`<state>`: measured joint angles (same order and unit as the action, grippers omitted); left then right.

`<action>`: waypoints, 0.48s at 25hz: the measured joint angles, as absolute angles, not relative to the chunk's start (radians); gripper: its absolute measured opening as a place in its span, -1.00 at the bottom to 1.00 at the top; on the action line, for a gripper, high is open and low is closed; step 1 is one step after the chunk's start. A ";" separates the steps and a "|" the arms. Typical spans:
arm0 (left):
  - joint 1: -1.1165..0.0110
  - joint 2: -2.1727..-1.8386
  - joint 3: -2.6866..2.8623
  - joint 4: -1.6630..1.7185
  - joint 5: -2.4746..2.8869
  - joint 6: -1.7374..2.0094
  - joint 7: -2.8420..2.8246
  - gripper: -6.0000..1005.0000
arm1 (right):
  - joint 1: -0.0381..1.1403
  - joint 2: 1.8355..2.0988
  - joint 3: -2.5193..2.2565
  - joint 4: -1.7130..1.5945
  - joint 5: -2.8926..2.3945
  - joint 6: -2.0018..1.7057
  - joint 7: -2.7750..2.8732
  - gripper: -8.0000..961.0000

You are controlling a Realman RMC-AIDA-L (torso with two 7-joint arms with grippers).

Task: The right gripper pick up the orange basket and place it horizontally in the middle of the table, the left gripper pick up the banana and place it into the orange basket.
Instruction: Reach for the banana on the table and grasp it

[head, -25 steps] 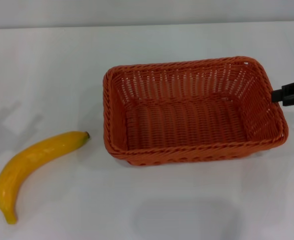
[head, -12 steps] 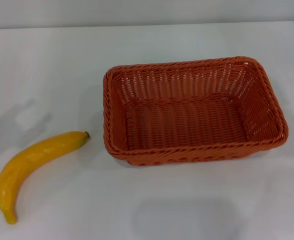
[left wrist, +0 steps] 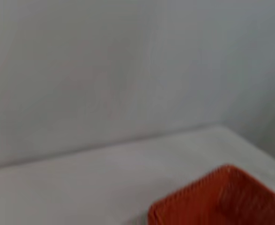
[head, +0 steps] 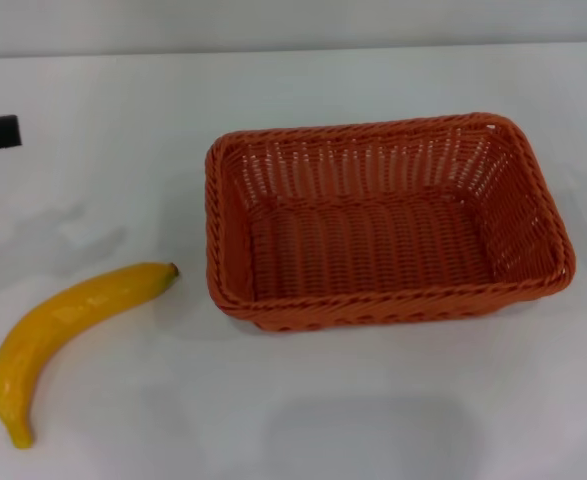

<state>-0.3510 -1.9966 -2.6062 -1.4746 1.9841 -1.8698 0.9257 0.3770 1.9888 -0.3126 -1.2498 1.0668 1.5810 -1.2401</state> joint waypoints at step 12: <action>-0.537 -1.936 -2.339 -1.482 2.392 -1.960 0.852 0.54 | 0.283 1.954 -0.247 -1.041 1.350 1.523 -1.534 0.06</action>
<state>-0.5370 -1.9363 -2.3392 -1.4818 2.3916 -1.9604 0.8522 0.2834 1.9544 -0.2475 -1.0405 1.3503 1.5232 -1.5336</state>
